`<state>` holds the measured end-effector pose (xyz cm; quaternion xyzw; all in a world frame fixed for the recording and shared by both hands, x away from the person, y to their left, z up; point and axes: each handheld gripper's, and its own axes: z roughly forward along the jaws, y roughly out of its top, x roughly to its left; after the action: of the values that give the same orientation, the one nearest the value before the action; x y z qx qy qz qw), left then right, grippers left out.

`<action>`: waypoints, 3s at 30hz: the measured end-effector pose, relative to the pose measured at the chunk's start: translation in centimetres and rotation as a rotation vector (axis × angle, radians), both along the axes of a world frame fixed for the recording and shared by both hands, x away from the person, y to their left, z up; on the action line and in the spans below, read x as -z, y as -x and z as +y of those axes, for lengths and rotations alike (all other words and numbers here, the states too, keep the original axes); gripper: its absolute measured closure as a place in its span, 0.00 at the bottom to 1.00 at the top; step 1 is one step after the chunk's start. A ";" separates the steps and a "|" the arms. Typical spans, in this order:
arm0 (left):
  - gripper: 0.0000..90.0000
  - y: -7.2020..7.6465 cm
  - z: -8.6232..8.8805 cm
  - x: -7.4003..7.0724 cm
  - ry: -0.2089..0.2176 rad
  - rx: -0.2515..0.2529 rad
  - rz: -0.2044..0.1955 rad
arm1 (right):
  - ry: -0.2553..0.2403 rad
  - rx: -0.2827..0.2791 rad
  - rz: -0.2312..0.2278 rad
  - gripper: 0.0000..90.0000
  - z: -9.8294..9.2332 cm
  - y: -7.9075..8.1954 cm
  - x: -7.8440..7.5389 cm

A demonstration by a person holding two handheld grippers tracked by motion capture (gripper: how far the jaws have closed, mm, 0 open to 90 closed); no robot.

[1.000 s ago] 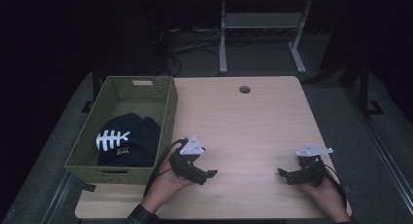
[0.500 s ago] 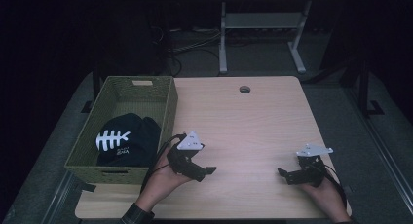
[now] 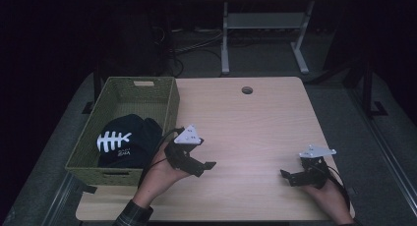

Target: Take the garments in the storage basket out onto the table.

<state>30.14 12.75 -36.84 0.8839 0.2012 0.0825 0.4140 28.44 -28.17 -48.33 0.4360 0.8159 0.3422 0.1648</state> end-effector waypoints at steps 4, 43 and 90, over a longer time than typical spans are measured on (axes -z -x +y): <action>0.16 -0.3 0.4 -0.6 0.008 -0.007 -0.004 | 0.000 0.002 0.000 0.02 0.0 0.0 0.0; 0.16 -2.4 6.3 -3.3 0.008 -0.097 -0.008 | -0.002 -0.001 0.003 0.02 0.0 0.0 0.0; 0.16 -2.6 15.3 -4.2 -0.020 -0.306 0.000 | -0.001 0.000 0.001 0.02 0.0 0.0 0.0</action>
<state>32.78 28.05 -32.69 0.8470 0.3327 0.1468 0.3877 28.46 -28.13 -48.33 0.4363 0.8157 0.3425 0.1642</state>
